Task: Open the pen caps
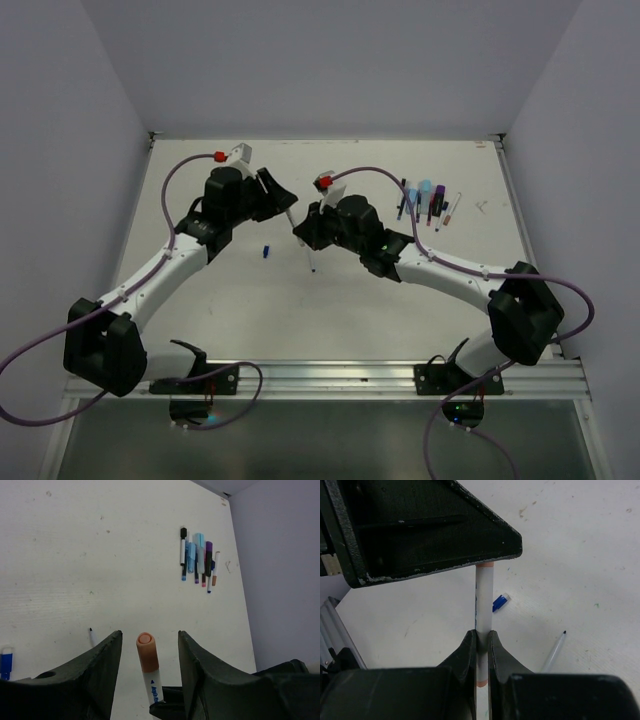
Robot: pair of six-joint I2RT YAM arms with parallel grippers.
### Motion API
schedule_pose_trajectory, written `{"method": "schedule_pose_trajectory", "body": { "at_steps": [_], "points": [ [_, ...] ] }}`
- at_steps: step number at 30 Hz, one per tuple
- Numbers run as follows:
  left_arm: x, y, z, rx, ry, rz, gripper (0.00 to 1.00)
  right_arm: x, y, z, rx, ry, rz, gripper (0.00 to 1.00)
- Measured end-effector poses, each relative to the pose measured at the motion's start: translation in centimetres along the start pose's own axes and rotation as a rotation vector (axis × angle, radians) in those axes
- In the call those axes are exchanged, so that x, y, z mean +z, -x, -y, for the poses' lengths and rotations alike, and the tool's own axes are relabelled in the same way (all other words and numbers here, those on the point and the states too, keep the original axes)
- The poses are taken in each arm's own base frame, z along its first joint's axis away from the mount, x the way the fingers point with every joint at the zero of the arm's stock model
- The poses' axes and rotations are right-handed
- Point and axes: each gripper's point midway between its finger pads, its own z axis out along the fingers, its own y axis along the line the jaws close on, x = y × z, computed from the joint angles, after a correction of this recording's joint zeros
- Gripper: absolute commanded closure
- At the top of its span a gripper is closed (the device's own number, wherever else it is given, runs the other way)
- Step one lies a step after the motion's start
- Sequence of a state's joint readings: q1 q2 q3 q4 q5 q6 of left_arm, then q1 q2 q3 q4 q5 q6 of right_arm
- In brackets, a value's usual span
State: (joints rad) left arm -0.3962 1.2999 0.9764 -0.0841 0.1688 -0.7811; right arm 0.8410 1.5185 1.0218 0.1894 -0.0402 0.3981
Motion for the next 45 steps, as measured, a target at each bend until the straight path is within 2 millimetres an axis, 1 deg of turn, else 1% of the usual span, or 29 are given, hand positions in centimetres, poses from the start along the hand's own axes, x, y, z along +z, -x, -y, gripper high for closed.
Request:
{"method": "schedule_pose_trajectory", "body": {
  "at_steps": [7, 8, 10, 11, 14, 15, 16, 18, 19, 21, 24, 28, 33, 34, 35, 37, 38, 45],
  "points": [
    [0.2, -0.1, -0.1, -0.01, 0.011, 0.001, 0.64, 0.0, 0.0, -0.6, -0.003, 0.013, 0.002, 1.0],
    [0.2, -0.1, -0.1, -0.011, 0.013, 0.003, 0.69, 0.0, 0.0, -0.6, -0.004, 0.014, 0.003, 1.0],
    [0.2, -0.1, -0.2, -0.012, 0.017, 0.006, 0.76, 0.0, -0.1, -0.8, -0.005, 0.019, 0.003, 1.0],
    [0.2, 0.0, -0.2, -0.012, 0.019, 0.008, 0.85, 0.0, -0.1, -0.9, -0.006, 0.021, 0.003, 1.0],
    [0.2, 0.0, -0.1, -0.019, 0.018, 0.01, 1.0, 0.0, -0.1, -1.1, -0.006, 0.025, 0.004, 0.99],
    [0.2, 0.0, 0.0, -0.018, 0.015, 0.009, 1.0, 0.0, -0.2, -1.1, -0.006, 0.024, 0.003, 0.95],
    [0.2, 0.0, 0.0, -0.017, 0.015, 0.009, 1.0, 0.0, -0.2, -1.1, -0.004, 0.024, 0.003, 0.83],
    [0.2, -0.1, 0.0, -0.016, 0.016, 0.007, 1.0, 0.0, -0.3, -1.1, 0.003, 0.024, 0.003, 0.69],
    [0.2, -0.1, 0.0, -0.015, 0.014, 0.007, 1.0, 0.0, -0.2, -1.2, 0.007, 0.026, 0.005, 0.6],
    [0.2, 0.0, 0.2, -0.012, 0.009, 0.01, 1.0, 0.1, -0.1, -1.3, 0.016, 0.031, 0.01, 0.53],
    [0.1, 0.0, 0.3, -0.005, -0.002, 0.016, 1.0, 0.1, 0.1, -1.4, 0.022, 0.035, 0.018, 0.52],
    [-0.8, 0.2, 1.1, 0.008, -0.043, 0.037, 1.0, 0.5, 0.1, -1.5, 0.023, 0.037, 0.017, 0.54],
    [-1.7, 0.5, 2.2, 0.026, -0.099, 0.063, 1.0, 1.4, 0.5, -1.7, 0.022, 0.038, 0.019, 0.63],
    [-1.8, 0.6, 2.3, 0.028, -0.109, 0.067, 1.0, 1.5, 0.6, -1.7, 0.02, 0.039, 0.021, 0.66],
    [-1.8, 0.6, 2.4, 0.033, -0.117, 0.071, 1.0, 1.5, 0.7, -1.8, 0.019, 0.04, 0.022, 0.76],
    [-1.8, 0.7, 2.6, 0.039, -0.128, 0.077, 1.0, 1.6, 0.9, -2.0, 0.014, 0.046, 0.025, 0.89],
    [-1.8, 0.7, 2.6, 0.041, -0.131, 0.079, 1.0, 1.6, 0.9, -2.1, 0.01, 0.049, 0.025, 1.0],
    [-1.7, 0.9, 2.6, 0.05, -0.128, 0.102, 1.0, 1.3, 0.6, -2.0, -0.015, 0.051, 0.025, 1.0]
  ]
}}
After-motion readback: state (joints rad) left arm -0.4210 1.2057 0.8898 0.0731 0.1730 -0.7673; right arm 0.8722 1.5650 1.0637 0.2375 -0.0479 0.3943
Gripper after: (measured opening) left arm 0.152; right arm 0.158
